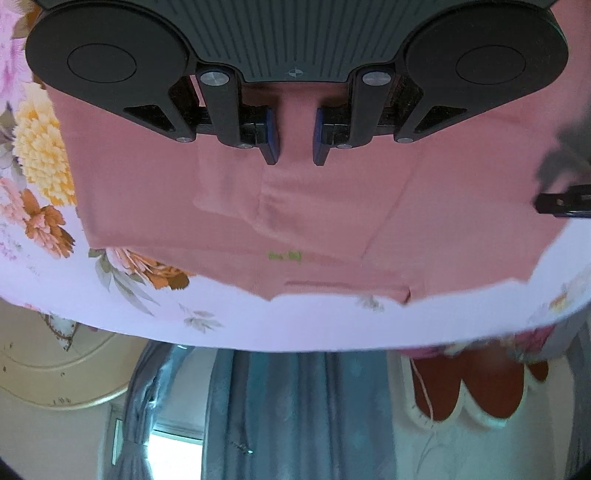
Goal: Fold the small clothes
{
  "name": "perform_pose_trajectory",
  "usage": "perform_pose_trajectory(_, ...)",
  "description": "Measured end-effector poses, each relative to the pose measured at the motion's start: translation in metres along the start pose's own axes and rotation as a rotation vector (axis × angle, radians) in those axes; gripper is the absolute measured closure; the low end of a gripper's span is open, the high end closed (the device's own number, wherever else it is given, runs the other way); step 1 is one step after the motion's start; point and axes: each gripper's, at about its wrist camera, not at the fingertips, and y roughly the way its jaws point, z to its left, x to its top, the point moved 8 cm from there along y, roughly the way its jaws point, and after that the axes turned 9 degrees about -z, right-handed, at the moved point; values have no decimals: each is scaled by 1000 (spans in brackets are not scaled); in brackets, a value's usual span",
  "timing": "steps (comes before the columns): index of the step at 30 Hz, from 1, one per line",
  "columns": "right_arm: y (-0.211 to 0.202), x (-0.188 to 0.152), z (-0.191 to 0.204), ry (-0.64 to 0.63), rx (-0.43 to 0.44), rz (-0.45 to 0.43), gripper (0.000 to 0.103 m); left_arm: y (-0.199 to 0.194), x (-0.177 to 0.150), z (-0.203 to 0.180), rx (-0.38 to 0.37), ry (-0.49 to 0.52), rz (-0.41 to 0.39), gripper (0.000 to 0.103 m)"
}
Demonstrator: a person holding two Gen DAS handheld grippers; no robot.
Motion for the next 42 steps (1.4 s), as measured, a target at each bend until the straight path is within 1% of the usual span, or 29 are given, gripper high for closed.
perform_pose_trajectory(1,-1,-4,-4,-3,0,-11,83,0,-7,1,6,11,10,71)
perform_pose_trajectory(2,-2,-5,-6,11,6,-16,83,-1,-10,3,10,18,1,70)
perform_pose_trajectory(3,-4,-5,-9,32,8,-14,83,-2,-12,5,12,27,-10,70)
perform_pose_trajectory(5,-7,-6,-11,54,1,-14,83,-3,-10,7,21,27,-4,70)
perform_pose_trajectory(9,-9,-8,-8,23,1,-15,83,-8,-11,10,46,15,7,70)
perform_pose_trajectory(10,-12,-5,-8,37,6,-8,83,-11,-11,10,52,17,8,71)
perform_pose_trajectory(13,-30,0,-13,67,31,-28,83,-22,-9,8,50,0,4,72)
perform_pose_trajectory(17,-51,-11,-16,89,67,-11,83,-42,-8,-4,30,-10,-13,70)
perform_pose_trajectory(20,-67,-20,-15,93,96,-7,83,-56,-12,-18,19,-14,-16,68)
perform_pose_trajectory(23,-81,-30,-14,104,135,2,83,-69,-20,-33,13,-8,-8,61)
perform_pose_trajectory(25,-89,-38,-13,95,147,12,82,-77,-28,-41,7,-2,0,50)
perform_pose_trajectory(28,-100,-49,-15,82,165,24,82,-86,-40,-48,15,5,15,48)
perform_pose_trajectory(31,-110,-60,-17,75,174,34,81,-94,-52,-49,24,-9,38,46)
perform_pose_trajectory(33,-118,-66,-19,79,167,33,79,-101,-57,-49,23,-11,44,43)
perform_pose_trajectory(34,-121,-67,-21,86,164,33,71,-104,-59,-50,24,-10,44,41)
perform_pose_trajectory(35,-126,-69,-21,93,158,30,54,-108,-61,-50,25,-7,44,41)
perform_pose_trajectory(36,-132,-70,-22,95,148,18,48,-112,-63,-49,24,-3,46,41)
perform_pose_trajectory(39,-149,-72,-20,95,123,-9,48,-124,-69,-47,22,10,49,41)
perform_pose_trajectory(42,-164,-78,-19,114,94,-16,48,-135,-74,-46,2,17,44,41)
